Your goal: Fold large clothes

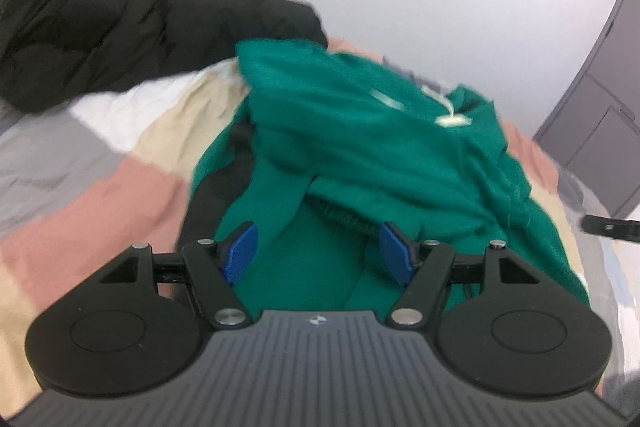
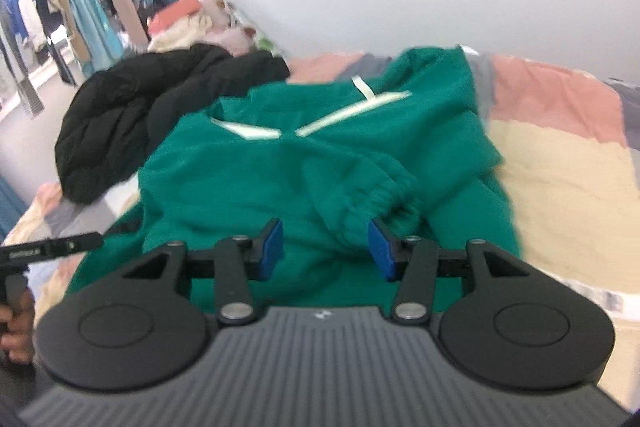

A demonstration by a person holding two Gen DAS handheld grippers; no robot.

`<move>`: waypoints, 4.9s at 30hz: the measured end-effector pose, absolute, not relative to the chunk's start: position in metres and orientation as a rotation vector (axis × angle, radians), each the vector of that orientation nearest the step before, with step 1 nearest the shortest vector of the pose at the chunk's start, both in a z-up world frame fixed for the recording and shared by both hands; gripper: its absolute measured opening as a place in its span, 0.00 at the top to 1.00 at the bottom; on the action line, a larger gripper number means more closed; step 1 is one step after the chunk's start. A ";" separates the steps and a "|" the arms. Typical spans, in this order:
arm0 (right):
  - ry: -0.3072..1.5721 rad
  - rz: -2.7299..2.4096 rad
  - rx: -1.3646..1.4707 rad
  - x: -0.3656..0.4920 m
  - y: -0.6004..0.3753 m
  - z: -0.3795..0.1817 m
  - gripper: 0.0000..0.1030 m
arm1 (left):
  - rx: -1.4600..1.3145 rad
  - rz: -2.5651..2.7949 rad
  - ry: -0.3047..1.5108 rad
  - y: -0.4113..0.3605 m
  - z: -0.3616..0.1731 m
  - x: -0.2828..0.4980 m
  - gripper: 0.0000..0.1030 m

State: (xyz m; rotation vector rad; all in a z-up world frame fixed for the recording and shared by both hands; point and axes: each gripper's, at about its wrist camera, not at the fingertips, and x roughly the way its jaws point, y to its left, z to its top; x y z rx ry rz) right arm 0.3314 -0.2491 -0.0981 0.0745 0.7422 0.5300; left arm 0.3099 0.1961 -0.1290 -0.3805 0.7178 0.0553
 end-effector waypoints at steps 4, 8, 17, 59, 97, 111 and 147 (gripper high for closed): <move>0.807 0.384 0.067 0.325 -0.306 -0.092 0.51 | -0.491 0.103 0.745 0.233 -0.117 0.291 0.26; 0.855 0.313 0.168 0.323 -0.373 -0.103 0.45 | -0.598 0.129 0.819 0.263 -0.122 0.279 0.25; 1.078 0.419 0.510 0.330 -0.430 -0.186 0.21 | -0.764 0.099 1.012 0.274 -0.175 0.294 0.25; 0.712 0.913 0.537 0.307 -0.359 -0.076 0.90 | -0.955 -0.244 0.738 0.271 -0.080 0.223 0.88; 0.596 0.310 1.058 0.451 -0.357 -0.160 0.91 | -0.929 -0.050 0.423 0.306 -0.128 0.393 0.86; 0.763 0.213 1.023 0.516 -0.342 -0.249 0.91 | -1.013 0.002 0.607 0.329 -0.226 0.470 0.85; 0.769 0.371 0.144 0.395 -0.213 -0.169 0.64 | -0.382 -0.069 0.601 0.195 -0.135 0.370 0.31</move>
